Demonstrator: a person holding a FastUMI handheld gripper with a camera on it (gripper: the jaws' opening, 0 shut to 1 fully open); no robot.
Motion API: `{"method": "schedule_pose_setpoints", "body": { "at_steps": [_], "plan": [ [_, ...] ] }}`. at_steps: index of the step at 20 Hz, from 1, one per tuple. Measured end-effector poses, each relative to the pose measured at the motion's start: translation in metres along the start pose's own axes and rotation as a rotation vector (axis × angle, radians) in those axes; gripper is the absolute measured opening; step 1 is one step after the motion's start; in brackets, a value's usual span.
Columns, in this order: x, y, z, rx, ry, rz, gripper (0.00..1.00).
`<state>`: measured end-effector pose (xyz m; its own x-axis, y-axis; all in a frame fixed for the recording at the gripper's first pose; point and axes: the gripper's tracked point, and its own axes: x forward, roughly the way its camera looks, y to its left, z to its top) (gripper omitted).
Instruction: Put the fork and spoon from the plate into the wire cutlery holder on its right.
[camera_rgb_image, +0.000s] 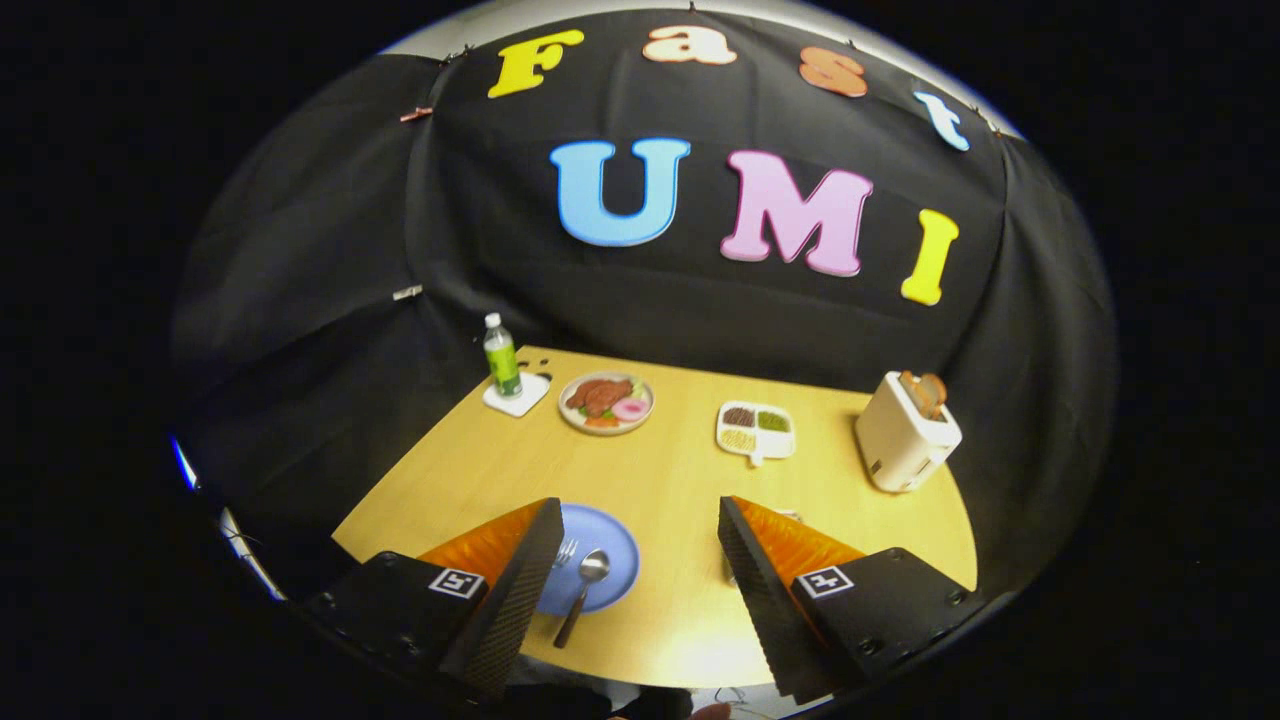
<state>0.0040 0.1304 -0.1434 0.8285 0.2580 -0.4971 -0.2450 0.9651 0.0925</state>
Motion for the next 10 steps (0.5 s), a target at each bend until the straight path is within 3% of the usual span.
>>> {"method": "schedule_pose_setpoints", "body": {
  "at_steps": [5, 10],
  "plan": [
    [0.051, 0.033, -0.081, 0.026, 0.232, 0.098, 0.93],
    [0.101, 0.046, -0.151, 0.01, 0.41, 0.118, 0.78]
  ]
}}
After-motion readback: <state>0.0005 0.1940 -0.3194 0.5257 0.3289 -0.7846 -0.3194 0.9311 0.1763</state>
